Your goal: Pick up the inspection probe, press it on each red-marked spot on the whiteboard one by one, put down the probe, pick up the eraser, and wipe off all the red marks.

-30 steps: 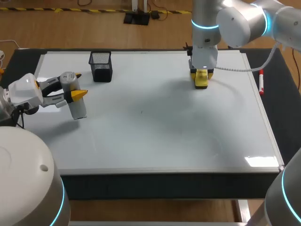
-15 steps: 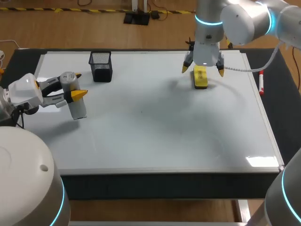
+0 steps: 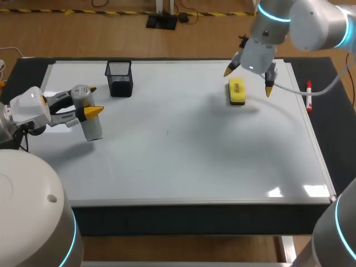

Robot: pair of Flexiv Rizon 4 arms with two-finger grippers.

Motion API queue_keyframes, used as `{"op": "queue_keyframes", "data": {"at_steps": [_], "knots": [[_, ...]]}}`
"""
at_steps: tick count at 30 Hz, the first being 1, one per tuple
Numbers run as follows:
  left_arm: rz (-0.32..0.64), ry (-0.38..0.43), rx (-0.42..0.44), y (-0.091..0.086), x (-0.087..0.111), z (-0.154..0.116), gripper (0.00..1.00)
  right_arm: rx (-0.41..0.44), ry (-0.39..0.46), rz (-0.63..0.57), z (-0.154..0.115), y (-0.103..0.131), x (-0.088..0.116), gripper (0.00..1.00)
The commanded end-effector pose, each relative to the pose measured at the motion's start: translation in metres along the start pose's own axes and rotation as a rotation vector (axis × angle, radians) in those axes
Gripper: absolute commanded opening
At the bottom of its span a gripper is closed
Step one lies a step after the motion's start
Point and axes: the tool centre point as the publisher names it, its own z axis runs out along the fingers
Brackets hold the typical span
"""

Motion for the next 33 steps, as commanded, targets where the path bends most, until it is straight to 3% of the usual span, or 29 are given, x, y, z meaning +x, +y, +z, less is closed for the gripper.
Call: {"op": "queue_keyframes", "data": {"at_steps": [1, 8, 11, 15, 18, 19, 21, 33], "knots": [[0.001, -0.002, -0.002, -0.002, 0.001, 0.0, 0.0, -0.053, -0.085, 0.09, -0.006, -0.007, 0.006, 1.0], [0.001, -0.002, -0.002, -0.002, 0.001, 0.0, 0.0, -0.07, -0.146, 0.257, -0.031, -0.007, -0.002, 1.0], [0.001, -0.002, -0.002, -0.002, 0.001, 0.0, 0.0, -0.088, -0.218, 0.311, -0.047, -0.009, -0.007, 1.0], [0.001, -0.002, -0.002, -0.002, 0.001, 0.0, 0.0, -0.182, -0.178, 0.442, -0.065, -0.014, -0.018, 1.0], [0.001, -0.002, -0.002, -0.002, 0.001, 0.0, 0.0, -0.218, -0.226, 0.483, -0.08, -0.016, -0.026, 1.0], [0.001, -0.002, -0.002, -0.002, 0.001, 0.0, 0.0, -0.232, -0.197, 0.508, -0.086, -0.017, -0.028, 1.0], [0.001, -0.002, -0.002, -0.002, 0.001, 0.0, 0.0, -0.243, -0.246, 0.521, -0.094, -0.018, -0.032, 1.0], [0.001, -0.002, -0.002, -0.002, 0.001, 0.0, 0.0, -0.355, -0.337, 0.579, -0.126, -0.021, -0.061, 1.0]]}}
